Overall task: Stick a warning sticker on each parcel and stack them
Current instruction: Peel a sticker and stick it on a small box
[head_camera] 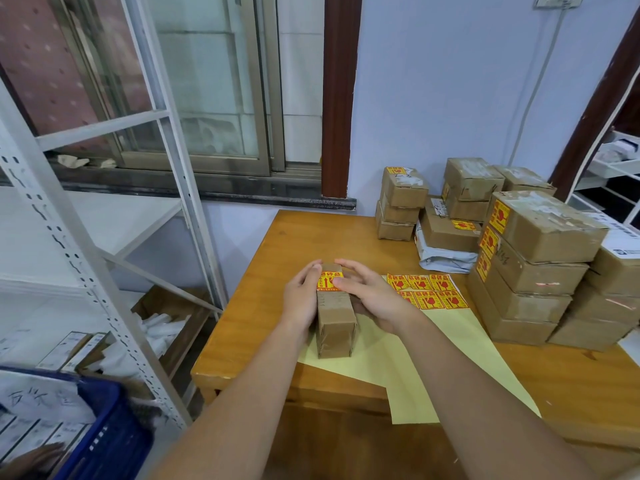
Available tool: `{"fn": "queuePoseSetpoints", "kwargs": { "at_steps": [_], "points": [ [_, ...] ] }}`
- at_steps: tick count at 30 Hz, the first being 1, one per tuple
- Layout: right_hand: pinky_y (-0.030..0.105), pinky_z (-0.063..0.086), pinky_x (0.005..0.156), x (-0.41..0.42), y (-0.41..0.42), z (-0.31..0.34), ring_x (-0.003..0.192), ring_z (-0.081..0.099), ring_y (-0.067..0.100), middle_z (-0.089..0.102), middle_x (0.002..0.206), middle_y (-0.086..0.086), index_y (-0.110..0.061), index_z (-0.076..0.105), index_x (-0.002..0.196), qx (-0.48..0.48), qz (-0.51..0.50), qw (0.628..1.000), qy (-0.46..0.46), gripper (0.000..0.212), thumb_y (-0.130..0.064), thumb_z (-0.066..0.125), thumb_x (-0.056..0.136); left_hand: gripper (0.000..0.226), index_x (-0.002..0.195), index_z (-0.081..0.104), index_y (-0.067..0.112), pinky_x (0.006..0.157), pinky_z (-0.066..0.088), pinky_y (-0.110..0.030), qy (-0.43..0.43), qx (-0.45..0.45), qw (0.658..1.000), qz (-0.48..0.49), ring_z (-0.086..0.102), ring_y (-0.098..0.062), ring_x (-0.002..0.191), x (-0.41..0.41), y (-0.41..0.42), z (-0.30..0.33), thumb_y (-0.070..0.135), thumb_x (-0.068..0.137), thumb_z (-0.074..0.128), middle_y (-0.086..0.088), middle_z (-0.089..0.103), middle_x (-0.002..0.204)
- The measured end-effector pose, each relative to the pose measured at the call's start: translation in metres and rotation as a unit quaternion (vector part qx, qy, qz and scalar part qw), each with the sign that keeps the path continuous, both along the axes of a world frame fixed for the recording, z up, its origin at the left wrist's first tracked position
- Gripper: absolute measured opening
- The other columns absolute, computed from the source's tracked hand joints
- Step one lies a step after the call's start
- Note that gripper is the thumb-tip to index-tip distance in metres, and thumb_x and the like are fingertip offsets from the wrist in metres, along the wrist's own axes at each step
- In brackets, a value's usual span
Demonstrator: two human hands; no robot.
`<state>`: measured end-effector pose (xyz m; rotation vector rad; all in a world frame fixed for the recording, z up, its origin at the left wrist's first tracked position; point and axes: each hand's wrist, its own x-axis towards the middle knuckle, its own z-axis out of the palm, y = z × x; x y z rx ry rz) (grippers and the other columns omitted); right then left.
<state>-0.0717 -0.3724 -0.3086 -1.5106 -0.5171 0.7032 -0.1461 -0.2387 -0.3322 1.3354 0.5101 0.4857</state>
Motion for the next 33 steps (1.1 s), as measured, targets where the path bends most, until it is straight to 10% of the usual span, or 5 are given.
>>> {"fn": "queuePoseSetpoints", "kwargs": {
  "at_steps": [9,21,33],
  "points": [
    [0.04,0.054,0.081,0.002,0.017,0.001,0.096,0.066,0.017,0.07,0.107,-0.005,-0.04,0.062,0.099,-0.071,-0.065,0.993,-0.064,0.037,-0.072,0.064,0.082,0.021,0.116,0.074,0.028,0.09,0.056,-0.035,0.0,0.018,1.0,-0.011,0.071,-0.019,0.105,-0.001,0.001,0.001,0.034,0.104,0.057,0.002,0.075,0.11],
    [0.035,0.05,0.074,0.002,0.019,-0.004,0.094,0.066,0.02,0.07,0.109,-0.003,-0.041,0.066,0.104,-0.058,-0.082,0.993,-0.059,0.009,-0.042,0.058,0.1,0.026,0.124,0.073,0.027,0.09,0.058,-0.033,-0.016,-0.016,1.0,0.004,0.071,-0.016,0.106,0.003,0.001,-0.005,0.03,0.103,0.059,0.003,0.074,0.117],
    [0.042,0.045,0.112,-0.011,0.01,-0.009,0.135,0.05,0.015,0.042,0.147,-0.008,-0.04,0.04,0.149,-0.036,-0.031,0.998,-0.032,0.069,-0.05,0.071,0.089,0.026,0.122,0.075,0.03,0.109,0.05,-0.043,-0.01,0.012,1.0,-0.008,0.064,-0.014,0.12,0.001,0.005,-0.004,0.034,0.101,0.061,0.007,0.068,0.131]
  ]
}}
